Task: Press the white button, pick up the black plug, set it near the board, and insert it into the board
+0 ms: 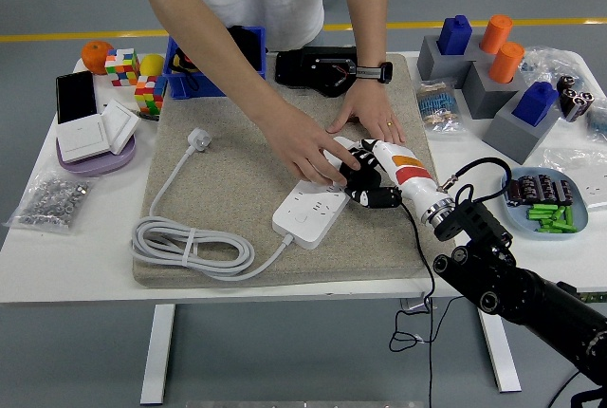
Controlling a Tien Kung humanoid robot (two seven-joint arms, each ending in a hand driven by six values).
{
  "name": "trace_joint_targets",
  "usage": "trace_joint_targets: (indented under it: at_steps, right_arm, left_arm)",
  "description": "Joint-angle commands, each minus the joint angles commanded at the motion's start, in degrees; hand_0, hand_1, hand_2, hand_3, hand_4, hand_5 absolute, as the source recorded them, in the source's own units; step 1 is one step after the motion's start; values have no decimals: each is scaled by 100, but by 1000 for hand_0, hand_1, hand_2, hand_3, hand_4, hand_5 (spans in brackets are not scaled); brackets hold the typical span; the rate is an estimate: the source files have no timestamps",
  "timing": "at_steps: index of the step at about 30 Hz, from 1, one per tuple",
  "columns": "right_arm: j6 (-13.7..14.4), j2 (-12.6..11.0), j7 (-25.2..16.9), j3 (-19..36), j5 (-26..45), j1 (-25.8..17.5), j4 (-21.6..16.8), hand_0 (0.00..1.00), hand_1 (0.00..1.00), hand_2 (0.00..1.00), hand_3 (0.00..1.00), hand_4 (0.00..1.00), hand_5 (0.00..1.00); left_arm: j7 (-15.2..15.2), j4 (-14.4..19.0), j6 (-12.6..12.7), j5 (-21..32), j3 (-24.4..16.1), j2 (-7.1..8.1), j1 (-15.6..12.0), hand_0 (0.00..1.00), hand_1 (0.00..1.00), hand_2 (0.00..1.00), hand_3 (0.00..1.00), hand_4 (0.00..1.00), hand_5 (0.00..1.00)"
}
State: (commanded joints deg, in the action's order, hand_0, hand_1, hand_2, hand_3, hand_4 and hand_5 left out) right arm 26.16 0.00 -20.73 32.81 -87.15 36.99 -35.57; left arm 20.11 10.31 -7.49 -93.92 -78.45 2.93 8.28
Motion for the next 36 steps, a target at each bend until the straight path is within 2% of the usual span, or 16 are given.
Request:
trace_joint_targets:
  at_steps: [13,29,30,35,36]
  right_arm:
    - [53,0,-72,98,19,91,149,505,473,497,582,797,2]
    - [-99,0,134,-4,57,84,113,514,479,506,583,797,2]
    - [-133,0,148,-13,81,85,114,731,670,619,715,998,160]
    - [-278,0,124,-44,235,86,97,731,670,619,715,998,160]
    - [-313,0,120,-50,263,86,94,843,794,737,799,998,353]
  left_arm:
    - [-10,0,3,-14,-6,-1,25,681,675,656,677,527,177]
    - [-16,0,7,-12,-11,-7,44,682,675,656,677,525,178]
    - [-15,0,7,-10,-13,-6,46,681,675,656,677,526,179]
    - [-15,0,7,-21,-22,-7,49,681,675,656,677,526,179]
    - [-16,0,8,-12,-17,-6,48,681,674,656,677,526,178]
